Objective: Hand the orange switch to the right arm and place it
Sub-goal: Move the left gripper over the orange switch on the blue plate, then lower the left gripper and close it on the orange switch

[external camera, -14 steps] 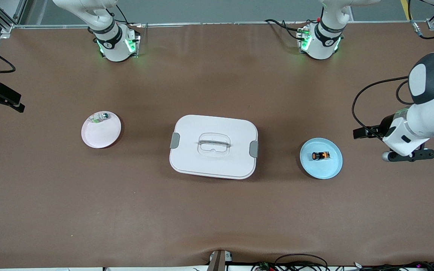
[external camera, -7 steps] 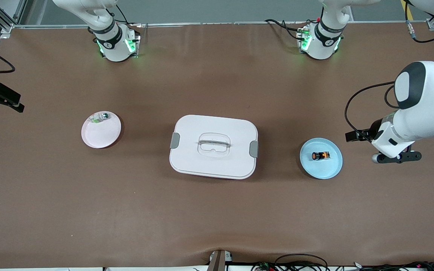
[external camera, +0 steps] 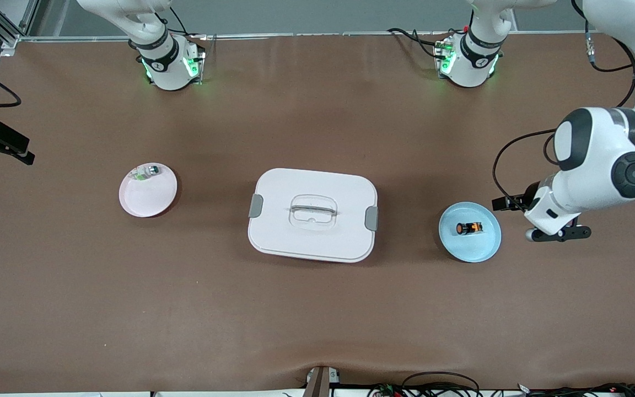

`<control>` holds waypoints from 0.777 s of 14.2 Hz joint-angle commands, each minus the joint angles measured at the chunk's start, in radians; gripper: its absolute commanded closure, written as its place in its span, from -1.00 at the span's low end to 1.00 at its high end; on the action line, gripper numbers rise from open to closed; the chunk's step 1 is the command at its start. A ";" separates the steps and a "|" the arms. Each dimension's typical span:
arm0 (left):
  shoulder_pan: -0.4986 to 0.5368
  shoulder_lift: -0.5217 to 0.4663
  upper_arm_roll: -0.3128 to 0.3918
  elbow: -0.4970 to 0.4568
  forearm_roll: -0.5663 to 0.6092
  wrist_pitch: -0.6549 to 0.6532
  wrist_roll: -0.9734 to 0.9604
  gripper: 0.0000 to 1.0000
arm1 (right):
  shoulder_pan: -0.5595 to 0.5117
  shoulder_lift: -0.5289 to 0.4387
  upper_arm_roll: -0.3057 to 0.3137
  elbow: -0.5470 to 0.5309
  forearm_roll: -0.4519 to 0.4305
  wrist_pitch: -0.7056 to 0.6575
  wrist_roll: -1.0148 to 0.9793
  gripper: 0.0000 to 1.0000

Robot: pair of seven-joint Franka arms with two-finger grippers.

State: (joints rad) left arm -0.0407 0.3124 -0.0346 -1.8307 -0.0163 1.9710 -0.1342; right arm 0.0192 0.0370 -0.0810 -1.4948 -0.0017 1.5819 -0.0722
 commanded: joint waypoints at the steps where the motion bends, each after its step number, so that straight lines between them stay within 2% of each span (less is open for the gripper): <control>1: -0.004 0.025 -0.002 -0.001 -0.013 0.041 -0.007 -1.00 | 0.008 0.011 -0.006 0.025 -0.008 -0.016 -0.011 -1.00; 11: -0.010 0.109 -0.013 0.005 -0.014 0.081 -0.005 -1.00 | 0.012 0.012 -0.006 0.025 -0.008 -0.013 -0.012 -1.00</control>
State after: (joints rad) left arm -0.0435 0.4051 -0.0377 -1.8316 -0.0163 2.0313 -0.1342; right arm 0.0196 0.0370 -0.0803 -1.4948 -0.0017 1.5817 -0.0730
